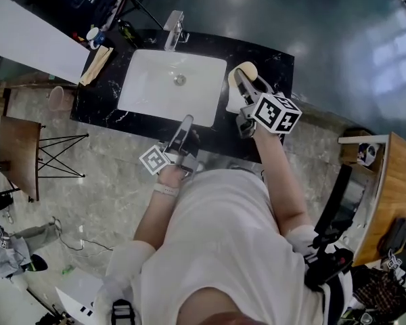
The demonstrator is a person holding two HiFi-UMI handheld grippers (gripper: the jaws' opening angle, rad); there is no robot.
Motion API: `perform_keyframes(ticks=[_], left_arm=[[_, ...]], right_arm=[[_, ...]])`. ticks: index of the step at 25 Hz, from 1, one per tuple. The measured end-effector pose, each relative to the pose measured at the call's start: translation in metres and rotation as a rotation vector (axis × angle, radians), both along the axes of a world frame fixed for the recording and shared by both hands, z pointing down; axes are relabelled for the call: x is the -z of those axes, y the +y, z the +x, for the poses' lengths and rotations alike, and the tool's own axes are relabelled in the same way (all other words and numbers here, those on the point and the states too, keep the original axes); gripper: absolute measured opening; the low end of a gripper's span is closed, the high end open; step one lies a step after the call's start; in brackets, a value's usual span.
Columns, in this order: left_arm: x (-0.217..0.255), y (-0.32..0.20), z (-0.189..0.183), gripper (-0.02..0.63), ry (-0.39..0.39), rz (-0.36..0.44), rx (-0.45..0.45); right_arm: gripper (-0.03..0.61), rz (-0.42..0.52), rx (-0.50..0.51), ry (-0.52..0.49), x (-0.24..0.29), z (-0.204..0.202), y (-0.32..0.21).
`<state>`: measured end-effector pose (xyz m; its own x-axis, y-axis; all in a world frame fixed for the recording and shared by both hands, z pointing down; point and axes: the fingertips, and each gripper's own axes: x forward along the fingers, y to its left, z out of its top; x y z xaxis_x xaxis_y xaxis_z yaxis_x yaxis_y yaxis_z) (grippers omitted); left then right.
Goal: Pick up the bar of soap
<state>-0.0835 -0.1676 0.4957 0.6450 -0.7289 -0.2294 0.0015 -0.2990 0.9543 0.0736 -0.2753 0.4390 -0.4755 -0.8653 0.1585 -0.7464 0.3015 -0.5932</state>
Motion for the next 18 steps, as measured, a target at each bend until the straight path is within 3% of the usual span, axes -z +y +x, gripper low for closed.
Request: perform_keyframes(ticks=[6, 18], left_arm=[[0.0, -0.003, 0.014, 0.006, 0.01, 0.007, -0.036], [-0.001, 0.0, 0.055, 0.008, 0.033, 0.005, -0.145]], right_arm=[[0.126, 0.083, 0.093, -0.207, 0.046, -0.014, 0.019], [0.126, 0.134, 0.196, -0.481, 0.087, -0.012, 0.064]])
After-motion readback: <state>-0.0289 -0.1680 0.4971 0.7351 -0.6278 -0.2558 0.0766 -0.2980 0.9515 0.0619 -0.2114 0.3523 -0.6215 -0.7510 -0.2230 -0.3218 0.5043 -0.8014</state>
